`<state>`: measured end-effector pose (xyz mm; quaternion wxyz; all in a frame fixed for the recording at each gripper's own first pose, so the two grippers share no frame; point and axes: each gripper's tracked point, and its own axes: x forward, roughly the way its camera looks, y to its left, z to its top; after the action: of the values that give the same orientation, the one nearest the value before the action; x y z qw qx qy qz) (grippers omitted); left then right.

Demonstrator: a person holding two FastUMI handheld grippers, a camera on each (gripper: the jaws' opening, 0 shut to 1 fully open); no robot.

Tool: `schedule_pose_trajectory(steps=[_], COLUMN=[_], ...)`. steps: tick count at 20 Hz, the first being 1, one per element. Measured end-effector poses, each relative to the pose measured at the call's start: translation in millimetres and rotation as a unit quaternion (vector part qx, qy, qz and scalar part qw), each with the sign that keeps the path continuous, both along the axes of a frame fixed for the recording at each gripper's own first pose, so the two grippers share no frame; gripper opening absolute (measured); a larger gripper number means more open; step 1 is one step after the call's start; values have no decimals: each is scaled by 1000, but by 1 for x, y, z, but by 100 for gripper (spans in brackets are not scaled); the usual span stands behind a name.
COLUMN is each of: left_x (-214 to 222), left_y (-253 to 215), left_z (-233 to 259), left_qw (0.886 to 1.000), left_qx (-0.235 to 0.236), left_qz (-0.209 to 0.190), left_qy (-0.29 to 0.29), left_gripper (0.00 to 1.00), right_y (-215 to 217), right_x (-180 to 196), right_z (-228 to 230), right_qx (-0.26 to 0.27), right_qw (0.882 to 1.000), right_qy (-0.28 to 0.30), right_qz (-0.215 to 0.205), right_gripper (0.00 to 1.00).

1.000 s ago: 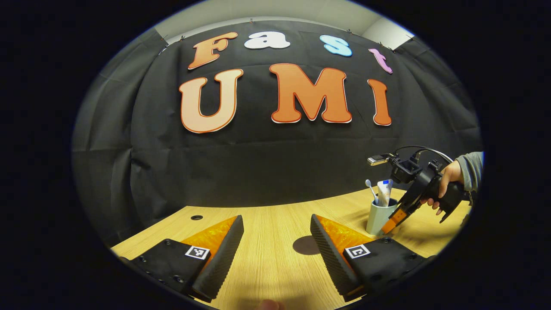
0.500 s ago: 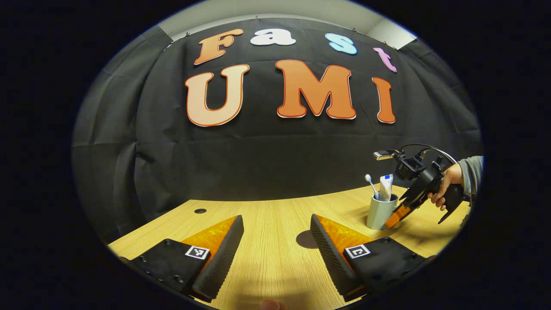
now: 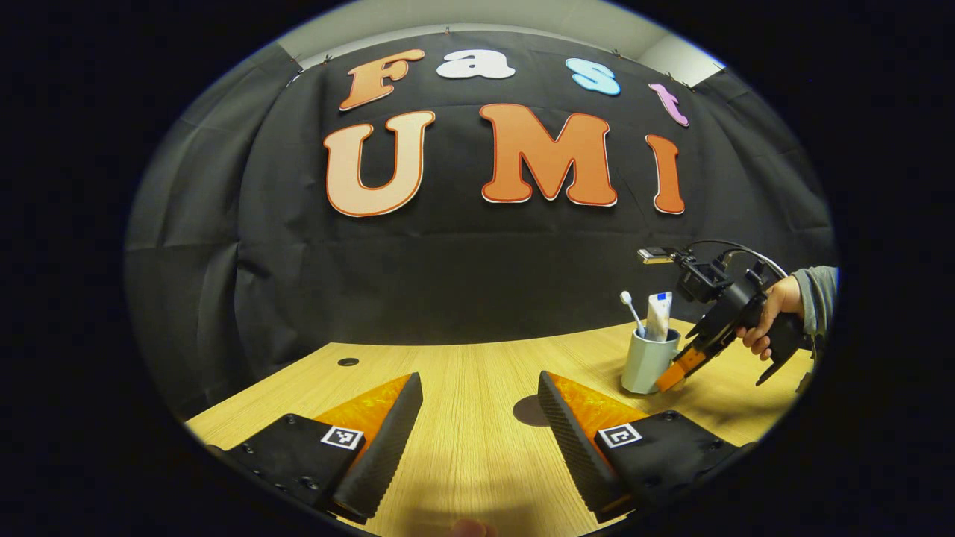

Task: Put the toothbrush and toothpaste on the desktop into the cup, then pick up the cup and place it on the coaster on the desktop.

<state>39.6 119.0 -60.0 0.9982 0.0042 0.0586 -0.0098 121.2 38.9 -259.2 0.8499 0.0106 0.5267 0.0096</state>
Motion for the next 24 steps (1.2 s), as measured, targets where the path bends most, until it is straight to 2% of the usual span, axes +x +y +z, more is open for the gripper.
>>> schedule_pose_trajectory(steps=[9, 10, 13, 17, 18, 19, 20, 21, 24], left_x=[-7, -10, -11, -13, -13, -13, -12, -11, -11], left_y=[8, 11, 19, 29, 32, 34, 35, 36, 42], left_z=[-8, -11, -14, -21, -24, -25, -27, -28, -29], left_qw=[1000, 1000, 1000, 1000, 999, 999, 999, 999, 999], left_qx=[0, -1, -2, -4, -5, -6, -5, -3, -1], left_qz=[9, 11, 16, 22, 24, 25, 25, 23, 20], left_qy=[12, 13, 16, 22, 25, 28, 30, 32, 35], left_gripper=[98, 95, 99, 99, 96, 99, 99, 99, 99], right_y=[4, 5, 4, 4, 5, 6, 6, 5, 6], right_x=[10, 10, 13, 17, 16, 16, 16, 17, 19], right_z=[2, 1, 4, 7, 7, 6, 6, 6, 8], right_qx=[0, 2, 1, 2, 4, 6, 6, 4, 5], right_qw=[998, 998, 996, 995, 995, 995, 994, 994, 993], right_qy=[-11, -12, -15, -17, -16, -15, -13, -14, -12], right_qz=[60, 65, 82, 98, 100, 102, 105, 110, 117], right_gripper=[24, 24, 24, 24, 24, 24, 29, 24, 24])
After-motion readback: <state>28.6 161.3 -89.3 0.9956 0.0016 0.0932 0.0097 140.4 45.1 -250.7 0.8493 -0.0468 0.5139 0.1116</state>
